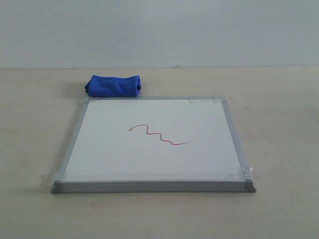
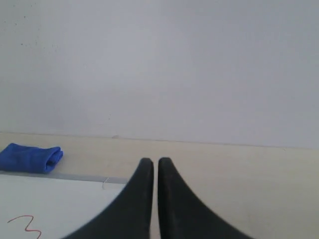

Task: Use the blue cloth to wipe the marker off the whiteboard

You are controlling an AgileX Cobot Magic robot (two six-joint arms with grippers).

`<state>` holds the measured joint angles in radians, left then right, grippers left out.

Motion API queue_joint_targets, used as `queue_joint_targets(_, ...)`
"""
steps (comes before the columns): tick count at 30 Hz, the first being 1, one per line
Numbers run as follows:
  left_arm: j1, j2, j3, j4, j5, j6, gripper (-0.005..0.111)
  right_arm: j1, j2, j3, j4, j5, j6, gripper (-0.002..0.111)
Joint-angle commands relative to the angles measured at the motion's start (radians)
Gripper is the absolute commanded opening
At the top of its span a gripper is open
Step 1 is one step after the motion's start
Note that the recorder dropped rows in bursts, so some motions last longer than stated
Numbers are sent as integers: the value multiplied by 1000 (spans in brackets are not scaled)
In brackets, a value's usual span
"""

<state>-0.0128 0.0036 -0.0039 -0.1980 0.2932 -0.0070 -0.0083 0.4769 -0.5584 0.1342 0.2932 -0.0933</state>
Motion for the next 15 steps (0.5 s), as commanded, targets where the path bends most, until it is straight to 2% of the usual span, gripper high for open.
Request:
queue_joint_targets(1, 3, -4, 4, 3, 0, -1, 4, -2, 20, -12, 31, -91, 35, 1)
queue_joint_targets(8, 3, -4, 4, 3, 0, -1, 4, -2, 38, -12, 45, -170, 37, 1)
queue_joint_targets(15, 3, -4, 4, 3, 0, -1, 4, 24, 237, -12, 47, -198, 39, 1)
